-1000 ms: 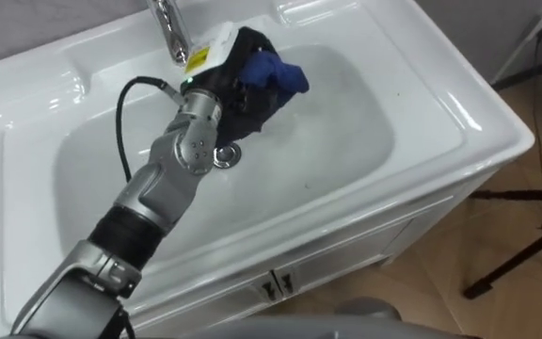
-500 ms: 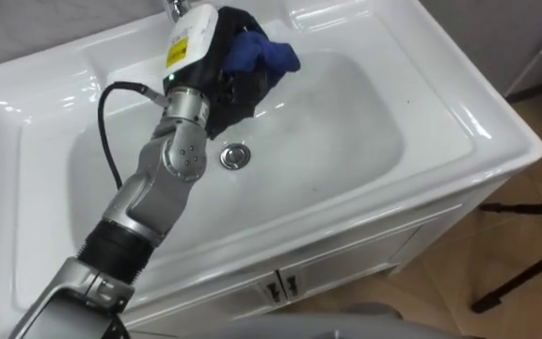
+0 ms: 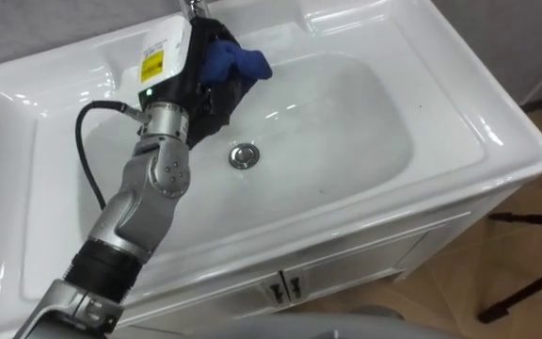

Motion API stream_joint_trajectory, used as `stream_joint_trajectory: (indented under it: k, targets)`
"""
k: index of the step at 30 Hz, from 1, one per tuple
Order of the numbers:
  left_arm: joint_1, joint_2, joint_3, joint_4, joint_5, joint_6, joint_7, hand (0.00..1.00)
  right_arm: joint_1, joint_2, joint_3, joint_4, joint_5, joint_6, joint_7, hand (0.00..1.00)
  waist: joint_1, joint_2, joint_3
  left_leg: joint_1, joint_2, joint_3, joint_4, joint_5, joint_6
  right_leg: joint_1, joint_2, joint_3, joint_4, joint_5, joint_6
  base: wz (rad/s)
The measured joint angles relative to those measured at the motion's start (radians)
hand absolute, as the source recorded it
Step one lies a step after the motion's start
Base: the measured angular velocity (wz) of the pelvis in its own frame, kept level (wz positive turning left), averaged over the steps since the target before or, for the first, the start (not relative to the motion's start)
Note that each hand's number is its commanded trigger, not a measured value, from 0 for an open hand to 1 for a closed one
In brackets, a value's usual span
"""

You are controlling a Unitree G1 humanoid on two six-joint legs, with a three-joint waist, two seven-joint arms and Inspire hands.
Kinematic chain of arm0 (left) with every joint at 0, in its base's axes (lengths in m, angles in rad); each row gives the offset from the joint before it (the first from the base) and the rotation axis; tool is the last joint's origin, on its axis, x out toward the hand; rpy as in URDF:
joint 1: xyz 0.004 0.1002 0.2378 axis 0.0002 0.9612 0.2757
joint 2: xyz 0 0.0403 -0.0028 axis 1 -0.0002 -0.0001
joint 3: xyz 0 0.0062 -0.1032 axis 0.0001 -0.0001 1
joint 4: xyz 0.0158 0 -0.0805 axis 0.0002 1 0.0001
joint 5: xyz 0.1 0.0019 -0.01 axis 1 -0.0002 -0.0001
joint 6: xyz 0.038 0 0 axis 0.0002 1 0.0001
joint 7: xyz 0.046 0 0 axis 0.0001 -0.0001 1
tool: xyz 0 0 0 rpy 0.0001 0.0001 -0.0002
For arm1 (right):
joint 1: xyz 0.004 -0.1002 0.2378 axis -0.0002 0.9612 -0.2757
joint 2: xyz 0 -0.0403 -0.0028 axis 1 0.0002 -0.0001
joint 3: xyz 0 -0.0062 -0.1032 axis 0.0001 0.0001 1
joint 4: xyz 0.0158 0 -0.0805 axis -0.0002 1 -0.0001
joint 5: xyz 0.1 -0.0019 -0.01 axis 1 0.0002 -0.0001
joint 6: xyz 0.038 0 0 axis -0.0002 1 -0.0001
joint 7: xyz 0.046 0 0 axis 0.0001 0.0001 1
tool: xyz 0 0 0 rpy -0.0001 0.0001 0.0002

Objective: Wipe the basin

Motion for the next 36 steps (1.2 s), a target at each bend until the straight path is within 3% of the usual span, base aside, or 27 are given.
stream_joint_trajectory:
  k: [2,9,12,15,20,23,26,31,36]
  targets:
    - [0.01,0.0,0.0,-0.002,0.04,-0.025,0.0,1.0,0.001,0.001,0.0,0.0,0.003,0.0,-0.003,0.0,0.016,0.0,-0.0005,0.0,0.0,-0.003,0.0,0.0,0.0,0.0,0.001,0.003,0.0,0.0,0.0,-0.02]
    - [0.057,0.0,0.018,-0.047,0.115,-0.059,0.0,1.0,0.001,0.001,-0.006,0.012,0.0,-0.008,-0.005,0.0,0.046,-0.005,-0.0071,0.001,0.0,-0.004,0.0,0.0,0.0,0.0,0.001,0.002,-0.002,0.0,-0.001,-0.01]
    - [0.089,0.001,0.039,-0.061,0.115,-0.071,0.008,1.0,0.007,0.001,-0.023,0.024,0.001,-0.007,0.006,0.0,0.049,-0.008,-0.0145,0.003,0.001,-0.004,-0.001,0.0,0.0,0.01,0.001,-0.005,-0.015,0.001,-0.002,0.05]
    - [0.124,0.006,0.103,-0.056,0.136,-0.043,0.02,1.0,0.029,-0.001,-0.055,0.022,-0.002,-0.007,0.013,0.0,0.071,-0.008,-0.0161,0.01,0.001,-0.006,0.0,0.0,0.0,0.02,0.002,-0.005,-0.018,0.001,-0.002,0.02]
    - [0.198,0.02,0.299,-0.018,0.169,0.023,0.042,1.0,0.043,0.0,-0.081,0.019,0.0,-0.01,0.026,0.0,0.097,-0.004,-0.0188,0.004,-0.001,-0.021,-0.001,0.0,0.0,0.02,0.0,-0.014,-0.019,0.001,-0.002,0.08]
    - [0.211,0.021,0.352,-0.032,0.175,0.041,0.043,1.0,0.041,-0.003,-0.081,0.018,0.016,-0.014,0.028,0.0,0.121,-0.006,-0.0168,-0.005,-0.003,-0.036,0.001,0.0,0.0,0.025,-0.002,-0.031,-0.033,0.003,0.001,0.21]
    - [0.213,0.021,0.355,-0.078,0.175,0.054,0.043,1.0,0.04,-0.004,-0.079,0.02,0.019,-0.03,0.043,0.0,0.14,-0.002,-0.0139,-0.01,-0.005,-0.047,0.002,0.0,0.0,0.03,-0.003,-0.04,-0.035,0.004,0.002,0.12]
    - [0.213,0.021,0.354,-0.164,0.175,0.043,0.064,1.0,0.036,-0.007,-0.078,0.021,0.019,-0.044,0.048,0.0,0.146,0.018,-0.0055,-0.013,-0.005,-0.052,0.001,0.0,0.0,0.032,-0.004,-0.046,-0.036,0.004,0.002,0.03]
    - [0.216,0.021,0.353,-0.169,0.185,0.039,0.066,1.0,0.043,-0.018,-0.069,0.021,0.02,-0.046,0.05,0.0,0.146,0.027,-0.0081,-0.008,-0.006,-0.054,0.0,0.0,0.0,0.046,-0.004,-0.052,-0.045,0.003,0.001,0.01]
